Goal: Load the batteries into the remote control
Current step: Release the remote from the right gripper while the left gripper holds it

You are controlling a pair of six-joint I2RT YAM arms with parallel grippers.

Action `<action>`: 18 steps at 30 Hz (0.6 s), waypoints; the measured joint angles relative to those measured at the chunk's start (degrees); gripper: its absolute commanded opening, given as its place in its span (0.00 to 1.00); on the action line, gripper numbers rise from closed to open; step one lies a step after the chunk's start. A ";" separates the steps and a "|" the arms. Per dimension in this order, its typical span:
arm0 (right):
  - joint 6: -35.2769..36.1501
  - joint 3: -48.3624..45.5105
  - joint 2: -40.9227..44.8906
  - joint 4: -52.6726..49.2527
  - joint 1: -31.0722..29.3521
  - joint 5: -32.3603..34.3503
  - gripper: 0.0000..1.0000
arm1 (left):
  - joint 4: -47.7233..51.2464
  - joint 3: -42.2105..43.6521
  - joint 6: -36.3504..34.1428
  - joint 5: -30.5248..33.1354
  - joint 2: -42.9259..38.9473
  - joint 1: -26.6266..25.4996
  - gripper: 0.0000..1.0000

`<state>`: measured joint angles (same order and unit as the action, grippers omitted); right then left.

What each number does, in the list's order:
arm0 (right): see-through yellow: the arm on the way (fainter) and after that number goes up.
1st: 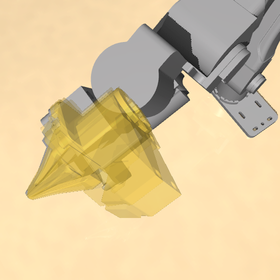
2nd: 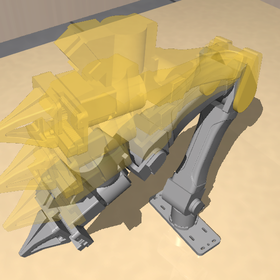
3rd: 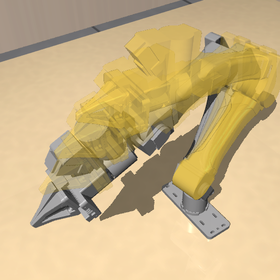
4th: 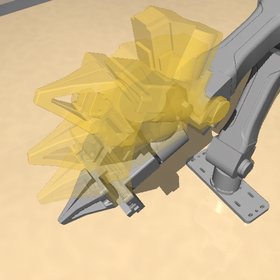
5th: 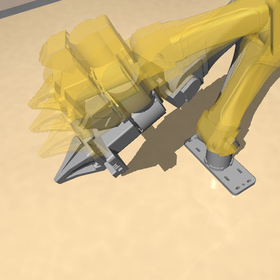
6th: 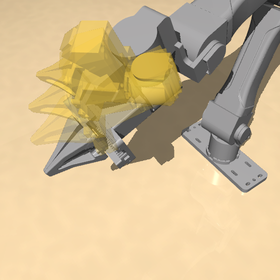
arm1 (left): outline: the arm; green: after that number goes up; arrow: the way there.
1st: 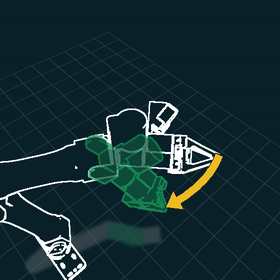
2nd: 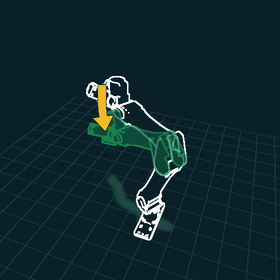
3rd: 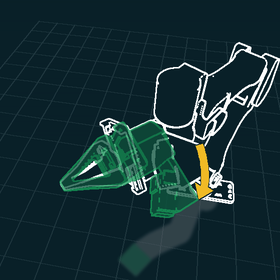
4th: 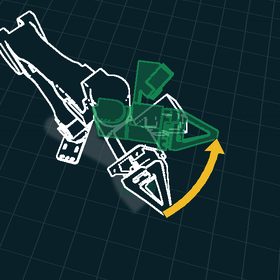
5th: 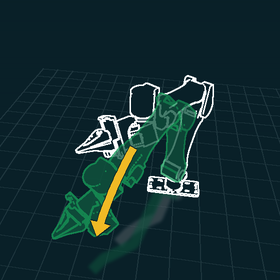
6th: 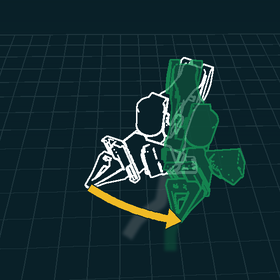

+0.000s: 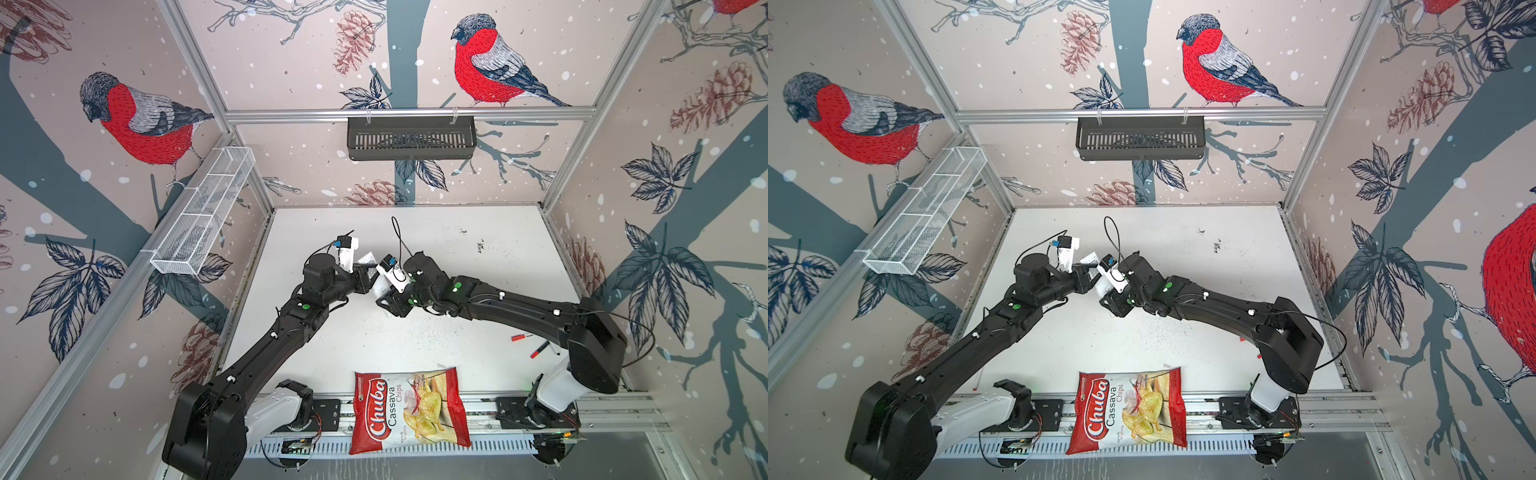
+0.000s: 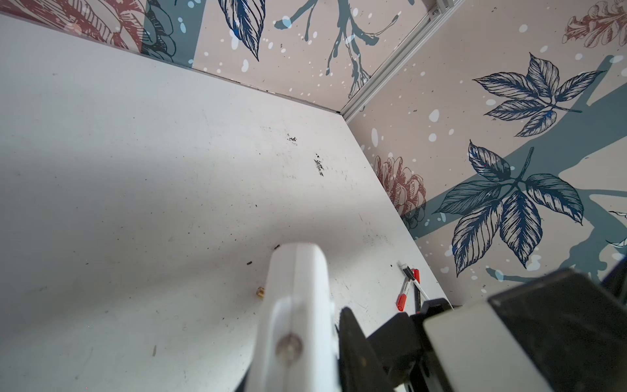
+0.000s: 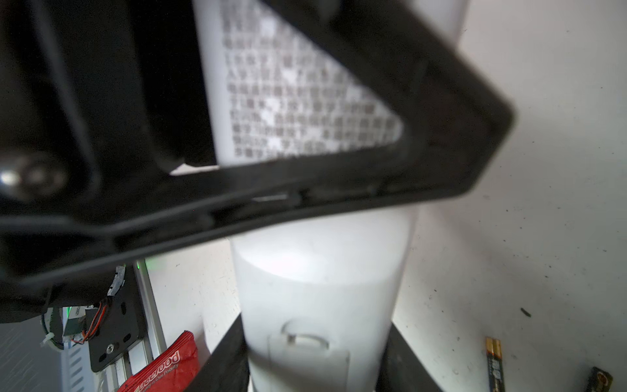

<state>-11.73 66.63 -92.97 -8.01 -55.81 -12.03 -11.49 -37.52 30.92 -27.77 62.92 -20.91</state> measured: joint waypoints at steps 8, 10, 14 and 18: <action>1.44 -3.93 3.48 3.15 0.70 -1.07 0.66 | -0.81 -0.83 1.86 -3.10 0.68 0.11 0.09; 3.17 -6.14 6.69 3.65 1.42 -2.71 0.75 | 0.46 -1.44 -0.13 -1.14 1.18 0.57 0.09; 7.50 -11.41 13.66 5.09 3.65 -5.09 0.86 | 5.38 -2.95 -2.19 -0.31 2.45 1.01 0.08; 11.91 -15.80 19.21 6.16 4.87 -6.78 0.90 | 9.77 -6.03 -4.44 -1.18 3.72 1.62 0.07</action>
<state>0.19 50.83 -73.76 -1.85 -50.94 -18.81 -1.72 -43.55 26.48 -28.95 66.63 -19.29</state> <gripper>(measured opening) 0.888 0.209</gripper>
